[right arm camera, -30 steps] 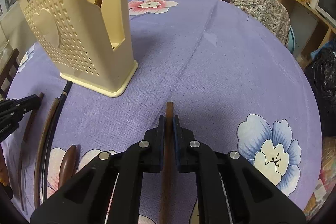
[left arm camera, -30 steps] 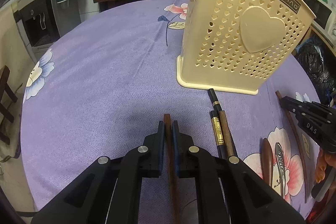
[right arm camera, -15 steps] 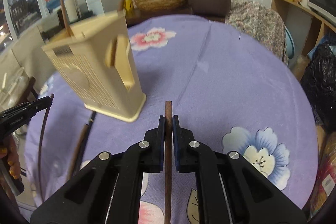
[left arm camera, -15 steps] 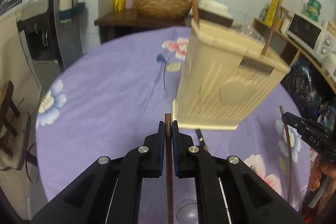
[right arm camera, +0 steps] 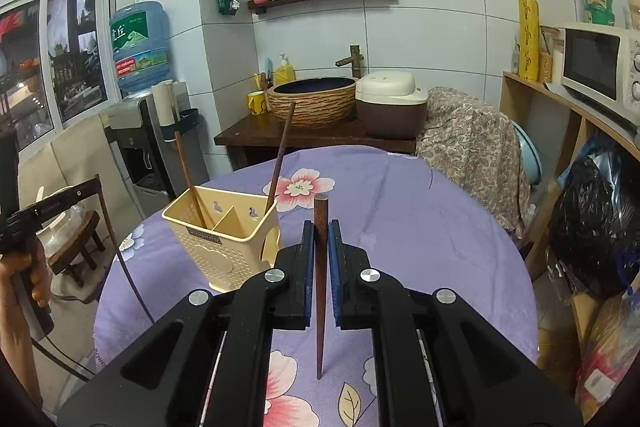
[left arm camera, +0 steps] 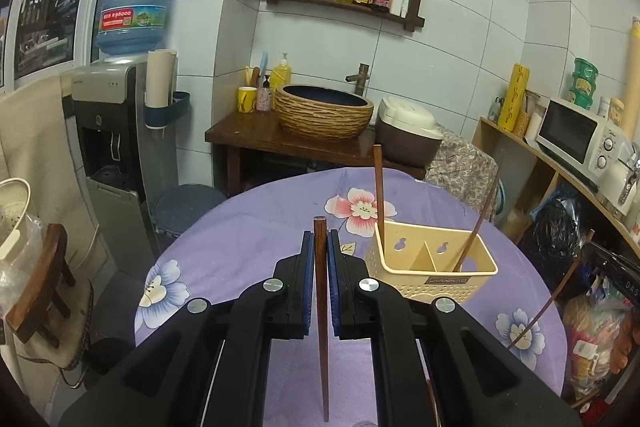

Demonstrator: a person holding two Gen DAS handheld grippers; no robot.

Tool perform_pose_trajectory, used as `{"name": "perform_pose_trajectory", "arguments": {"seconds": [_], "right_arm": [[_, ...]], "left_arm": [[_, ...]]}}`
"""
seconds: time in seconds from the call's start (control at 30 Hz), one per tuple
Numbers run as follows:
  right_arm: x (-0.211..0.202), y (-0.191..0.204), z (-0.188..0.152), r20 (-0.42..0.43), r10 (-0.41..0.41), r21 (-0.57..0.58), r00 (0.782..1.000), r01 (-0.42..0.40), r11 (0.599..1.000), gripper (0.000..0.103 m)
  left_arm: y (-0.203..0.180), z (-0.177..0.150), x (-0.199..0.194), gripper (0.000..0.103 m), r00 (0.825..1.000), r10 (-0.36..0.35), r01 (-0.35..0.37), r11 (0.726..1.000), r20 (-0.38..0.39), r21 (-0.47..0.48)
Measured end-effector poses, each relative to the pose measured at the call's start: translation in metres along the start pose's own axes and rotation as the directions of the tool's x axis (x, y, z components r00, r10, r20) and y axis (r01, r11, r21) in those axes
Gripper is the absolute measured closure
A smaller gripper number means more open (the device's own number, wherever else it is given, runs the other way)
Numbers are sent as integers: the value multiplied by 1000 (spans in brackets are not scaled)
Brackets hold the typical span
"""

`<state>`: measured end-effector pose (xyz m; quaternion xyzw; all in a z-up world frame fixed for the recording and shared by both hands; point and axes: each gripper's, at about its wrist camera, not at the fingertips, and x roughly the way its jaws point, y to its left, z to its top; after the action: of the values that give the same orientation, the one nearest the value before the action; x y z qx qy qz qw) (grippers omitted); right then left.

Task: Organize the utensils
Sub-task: 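Lift both held chopsticks and carry them above the cream holder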

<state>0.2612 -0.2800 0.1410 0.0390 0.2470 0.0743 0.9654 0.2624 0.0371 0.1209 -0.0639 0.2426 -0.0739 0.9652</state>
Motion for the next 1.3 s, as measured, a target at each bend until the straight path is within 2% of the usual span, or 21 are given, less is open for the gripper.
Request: {"name": "perform_pose_trajectory", "arguments": {"seconds": [0.3,0.4,0.5,0.6,0.73,0.87,1.0,1.13,1.3], "right_arm": [[-3,6,9,4,-2,-20,1000,2,1000,95],[-8,9,22,17,4,-24,1000,-3,1000,95],[-15,17,46,43,11,-36,999,-9,999,95],[-30,29,83,105,28,-52,994,-22,998,95],[-54,47,136,212,65,-45,975,-57,997,95],[-54,64,166,269,86,-34,959,-80,996,95],[-24,74,160,231,87,-10,969,-87,996,95],[21,81,134,151,64,-5,987,-64,998,95],[58,81,106,67,50,-2,996,-50,999,95]], "left_arm": [[4,6,-9,95,1000,8,-8,1000,26,2],[3,22,-18,95,999,6,-7,1000,54,10],[-3,47,-29,95,996,-13,11,1000,86,21],[-11,80,-45,95,991,-36,32,999,131,34],[-24,130,-67,95,976,-63,57,998,207,35],[-42,153,-68,95,965,-76,70,997,252,32],[-54,145,-32,95,977,-57,56,998,206,13],[-55,119,4,95,988,-56,57,998,144,0],[-54,88,36,95,996,-64,65,998,55,-1]]}}
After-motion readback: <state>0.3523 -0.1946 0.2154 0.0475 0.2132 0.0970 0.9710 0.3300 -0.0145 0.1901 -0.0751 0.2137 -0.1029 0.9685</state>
